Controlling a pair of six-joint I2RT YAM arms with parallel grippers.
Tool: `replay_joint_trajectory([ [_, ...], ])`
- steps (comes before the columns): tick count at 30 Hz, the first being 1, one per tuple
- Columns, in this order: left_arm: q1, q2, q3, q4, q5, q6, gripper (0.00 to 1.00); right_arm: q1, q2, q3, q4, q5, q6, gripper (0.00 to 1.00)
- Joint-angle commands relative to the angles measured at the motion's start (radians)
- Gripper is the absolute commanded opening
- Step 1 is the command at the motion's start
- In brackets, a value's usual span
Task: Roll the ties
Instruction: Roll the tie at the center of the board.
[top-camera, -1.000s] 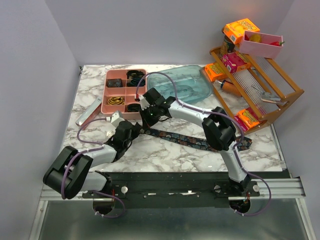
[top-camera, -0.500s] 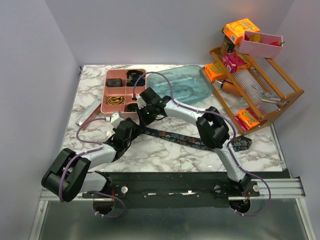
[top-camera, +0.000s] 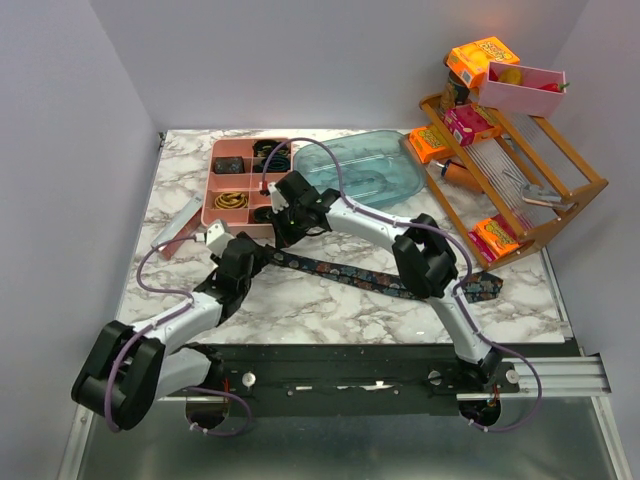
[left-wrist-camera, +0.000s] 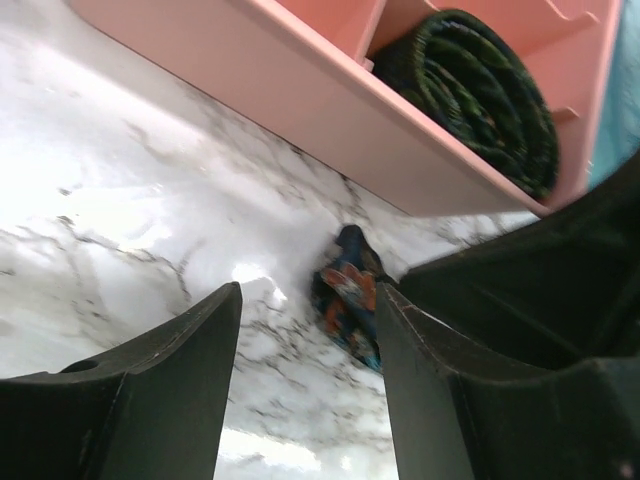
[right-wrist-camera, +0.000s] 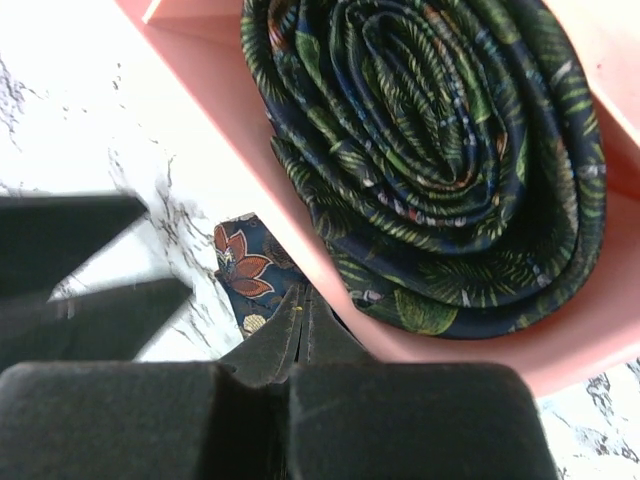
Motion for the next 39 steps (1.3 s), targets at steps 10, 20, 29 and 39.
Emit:
replay_joint_trajectory([
  [10, 0.104, 0.176, 0.006, 0.296, 0.216, 0.105, 0.64, 0.005, -0.048, -0.041, 0.030, 0.066, -0.009, 0.01],
  [20, 0.104, 0.270, -0.031, 0.416, 0.291, 0.066, 0.57, 0.006, -0.038, -0.059, 0.032, 0.079, -0.003, 0.01],
  [29, 0.103, 0.319, -0.072, 0.491, 0.308, 0.039, 0.51, 0.005, -0.032, -0.062, 0.032, 0.088, 0.013, 0.01],
  [39, 0.103, 0.390, -0.112, 0.669, 0.337, 0.016, 0.25, 0.005, -0.046, -0.067, 0.038, 0.065, 0.020, 0.01],
])
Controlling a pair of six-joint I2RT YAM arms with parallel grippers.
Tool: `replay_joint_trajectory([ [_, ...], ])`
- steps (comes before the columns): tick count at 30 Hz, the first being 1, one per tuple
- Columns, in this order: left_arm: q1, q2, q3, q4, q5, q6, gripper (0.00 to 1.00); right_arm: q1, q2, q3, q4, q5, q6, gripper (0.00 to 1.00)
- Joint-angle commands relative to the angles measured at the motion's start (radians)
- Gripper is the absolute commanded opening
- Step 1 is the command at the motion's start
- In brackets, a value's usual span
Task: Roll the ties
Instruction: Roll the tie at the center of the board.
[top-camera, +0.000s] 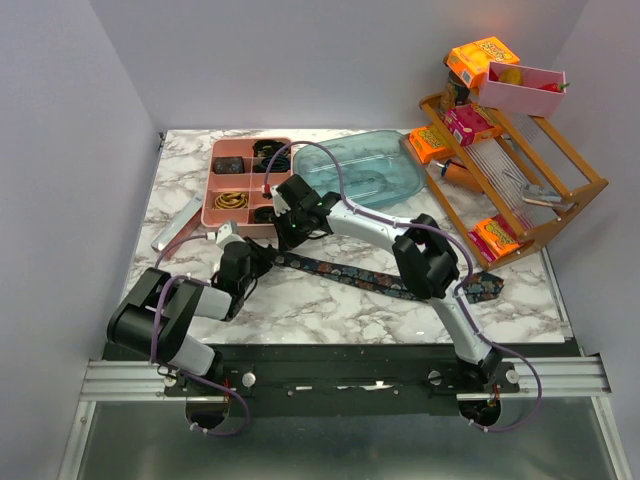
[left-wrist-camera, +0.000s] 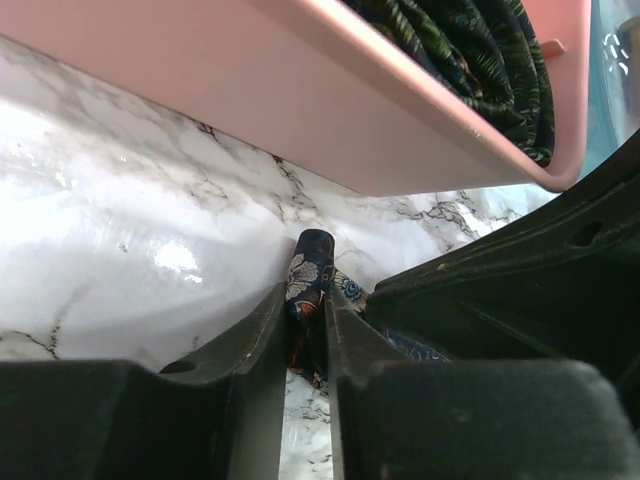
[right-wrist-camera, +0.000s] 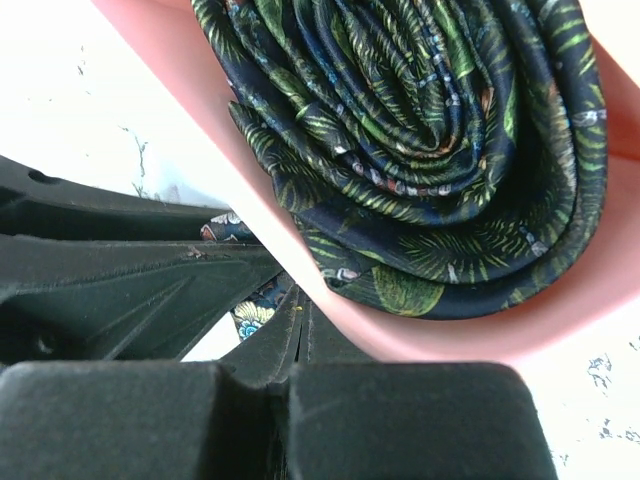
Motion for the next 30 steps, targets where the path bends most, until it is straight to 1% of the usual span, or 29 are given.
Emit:
replay_joint_trajectory([
  [1, 0.004, 0.027, -0.038, 0.123, 0.026, -0.020, 0.24, 0.001, -0.036, -0.022, 0.024, 0.014, 0.005, 0.01],
  [3, 0.004, 0.028, -0.048, 0.134, 0.012, -0.042, 0.21, 0.001, -0.057, -0.033, 0.026, 0.011, 0.007, 0.01],
  [4, 0.004, 0.028, -0.055, 0.146, 0.009, -0.051, 0.18, 0.001, -0.065, -0.040, 0.029, 0.011, 0.005, 0.01],
  [8, 0.004, 0.022, -0.092, 0.173, -0.013, -0.108, 0.12, 0.001, -0.096, -0.077, 0.032, 0.005, -0.001, 0.01],
  [11, 0.004, 0.002, -0.126, 0.174, -0.040, -0.157, 0.10, 0.001, -0.105, -0.091, 0.032, -0.024, -0.007, 0.01],
  [15, 0.004, -0.071, -0.163, 0.130, -0.085, -0.191, 0.08, 0.004, -0.111, -0.123, 0.038, -0.070, -0.013, 0.01],
  [20, 0.001, -0.179, -0.169, 0.006, -0.143, -0.163, 0.08, 0.024, -0.097, -0.142, 0.035, -0.087, -0.018, 0.01],
  [25, -0.003, -0.287, -0.152, -0.129, -0.188, -0.132, 0.09, 0.050, -0.054, -0.120, 0.007, -0.068, -0.031, 0.01],
  [30, -0.006, -0.334, -0.141, -0.183, -0.223, -0.123, 0.12, 0.092, -0.027, -0.099, -0.027, -0.074, -0.048, 0.01],
])
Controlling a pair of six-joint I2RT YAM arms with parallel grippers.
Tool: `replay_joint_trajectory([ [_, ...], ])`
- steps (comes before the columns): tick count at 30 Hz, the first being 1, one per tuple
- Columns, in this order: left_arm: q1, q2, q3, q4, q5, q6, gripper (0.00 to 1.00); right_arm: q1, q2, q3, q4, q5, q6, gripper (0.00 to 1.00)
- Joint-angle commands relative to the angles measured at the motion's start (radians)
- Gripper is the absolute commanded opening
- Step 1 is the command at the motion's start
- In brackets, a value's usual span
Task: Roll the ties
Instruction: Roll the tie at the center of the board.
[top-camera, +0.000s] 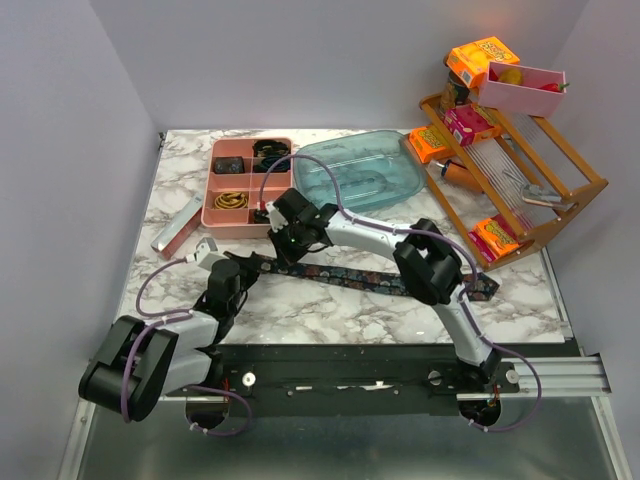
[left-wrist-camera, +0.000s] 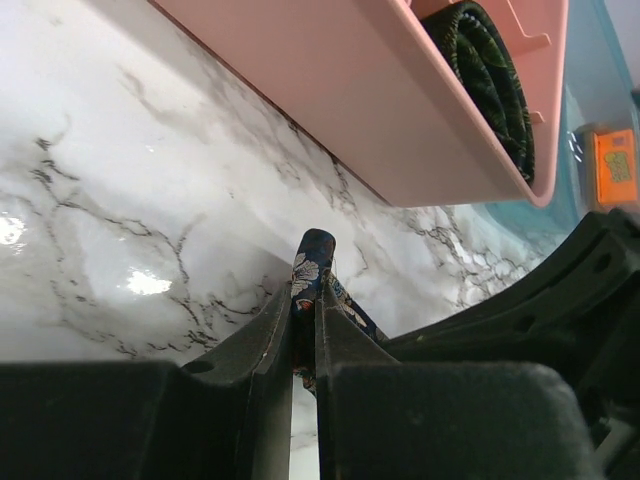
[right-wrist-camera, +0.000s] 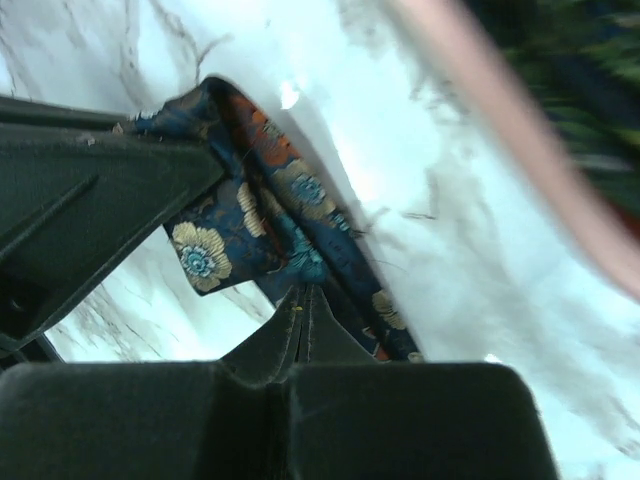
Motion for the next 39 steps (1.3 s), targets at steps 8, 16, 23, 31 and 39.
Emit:
replay_joint_trajectory([
  [8, -0.007, 0.007, 0.036, -0.071, -0.082, 0.015, 0.33, 0.049, 0.050, 0.015, -0.056, -0.018, -0.043, 0.01],
  [16, -0.009, 0.068, 0.052, -0.017, -0.079, 0.015, 0.35, 0.048, 0.042, 0.028, -0.060, -0.014, -0.043, 0.01],
  [23, -0.012, 0.061, 0.046, -0.017, -0.085, 0.012, 0.33, 0.049, -0.031, 0.013, -0.017, 0.028, -0.023, 0.01],
  [31, -0.013, 0.051, 0.045, -0.026, -0.089, 0.017, 0.32, 0.049, -0.016, 0.042, 0.015, 0.049, -0.006, 0.01],
  [39, -0.016, 0.047, 0.049, -0.023, -0.080, 0.031, 0.30, 0.048, 0.050, 0.096, 0.029, 0.038, 0.012, 0.01],
])
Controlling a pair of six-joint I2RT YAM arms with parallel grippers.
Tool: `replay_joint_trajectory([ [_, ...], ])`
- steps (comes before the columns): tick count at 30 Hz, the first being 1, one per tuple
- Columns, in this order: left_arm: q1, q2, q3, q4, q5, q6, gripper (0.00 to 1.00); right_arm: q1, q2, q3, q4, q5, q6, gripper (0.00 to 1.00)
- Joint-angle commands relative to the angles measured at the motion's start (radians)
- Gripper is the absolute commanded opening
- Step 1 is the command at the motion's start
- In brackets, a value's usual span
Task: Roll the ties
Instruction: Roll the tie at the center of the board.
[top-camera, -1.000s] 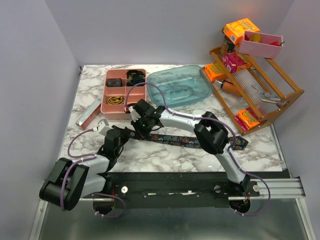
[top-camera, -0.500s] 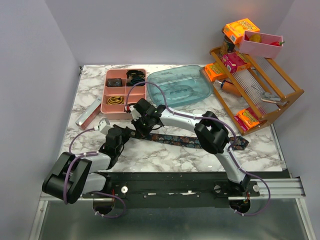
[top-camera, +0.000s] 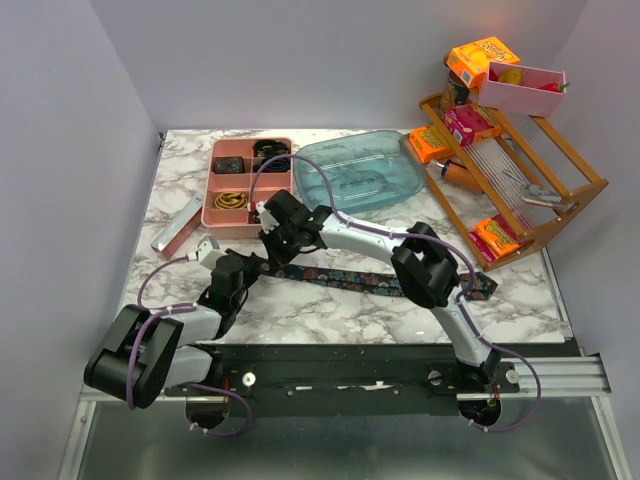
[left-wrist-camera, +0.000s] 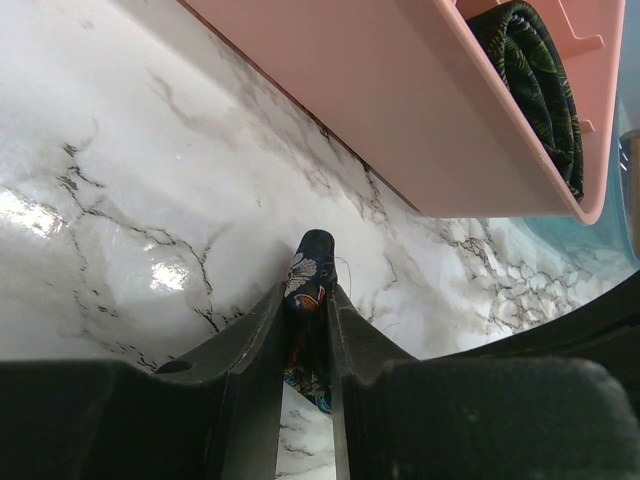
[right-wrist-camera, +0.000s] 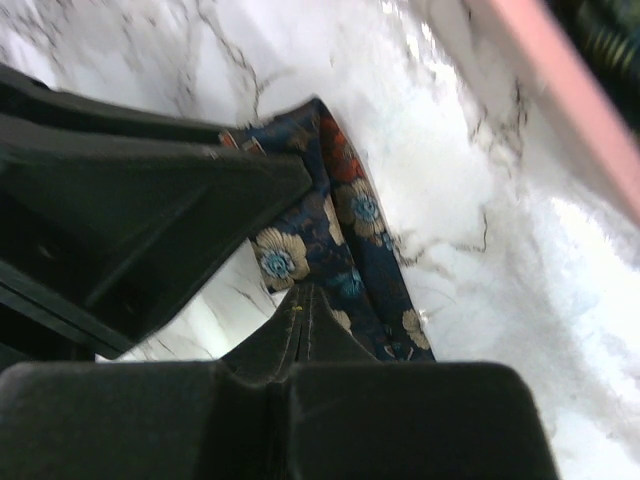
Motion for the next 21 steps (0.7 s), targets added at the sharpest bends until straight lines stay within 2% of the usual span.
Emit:
replay_joint_trajectory([
  [1, -0.009, -0.014, 0.010, 0.016, -0.037, 0.025, 0.29, 0.004, 0.042, 0.052, 0.032, 0.012, 0.018, 0.01],
  [19, -0.042, -0.091, 0.061, -0.062, -0.054, 0.102, 0.25, 0.004, 0.100, 0.078, 0.032, 0.004, 0.032, 0.01],
  [21, -0.052, -0.108, 0.073, -0.082, -0.070, 0.108, 0.22, 0.002, 0.080, 0.067, 0.032, 0.016, 0.033, 0.01],
])
